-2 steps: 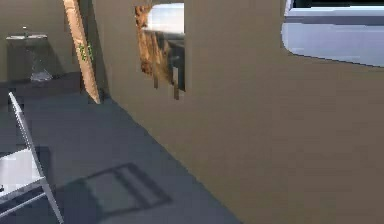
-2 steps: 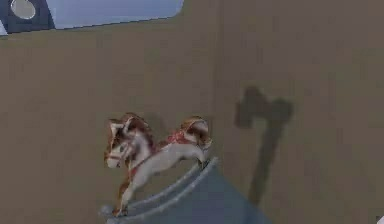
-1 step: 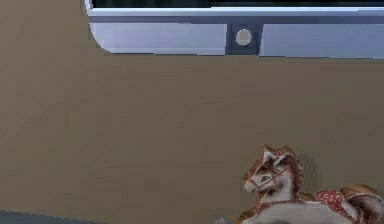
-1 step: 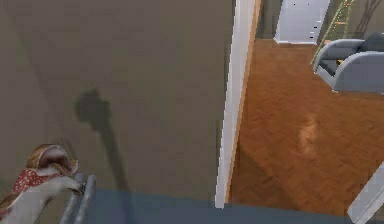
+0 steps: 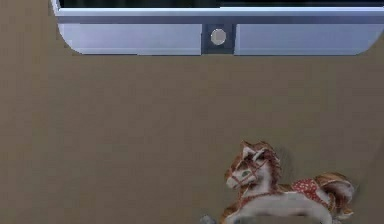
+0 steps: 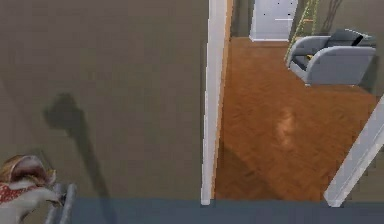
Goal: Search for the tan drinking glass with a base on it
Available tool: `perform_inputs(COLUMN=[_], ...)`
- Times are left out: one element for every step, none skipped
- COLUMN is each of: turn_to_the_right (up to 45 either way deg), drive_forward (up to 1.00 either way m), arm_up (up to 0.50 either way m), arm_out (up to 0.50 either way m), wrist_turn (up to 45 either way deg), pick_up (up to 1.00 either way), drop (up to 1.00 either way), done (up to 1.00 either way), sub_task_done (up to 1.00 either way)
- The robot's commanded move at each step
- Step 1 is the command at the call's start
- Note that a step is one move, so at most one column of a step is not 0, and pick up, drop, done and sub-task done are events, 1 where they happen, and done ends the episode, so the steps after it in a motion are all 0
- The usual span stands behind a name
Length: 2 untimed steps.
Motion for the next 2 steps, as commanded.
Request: perform_inputs(turn_to_the_right=[0.0,-45.0], drive_forward=[0.15,0.00], arm_up=[0.00,0.00], arm_out=[0.00,0.00], wrist_turn=[0.0,0.0], pick_up=[0.00,0.00], drop=[0.00,0.00], done=[0.00,0.00], sub_task_done=[0.00,0.00])
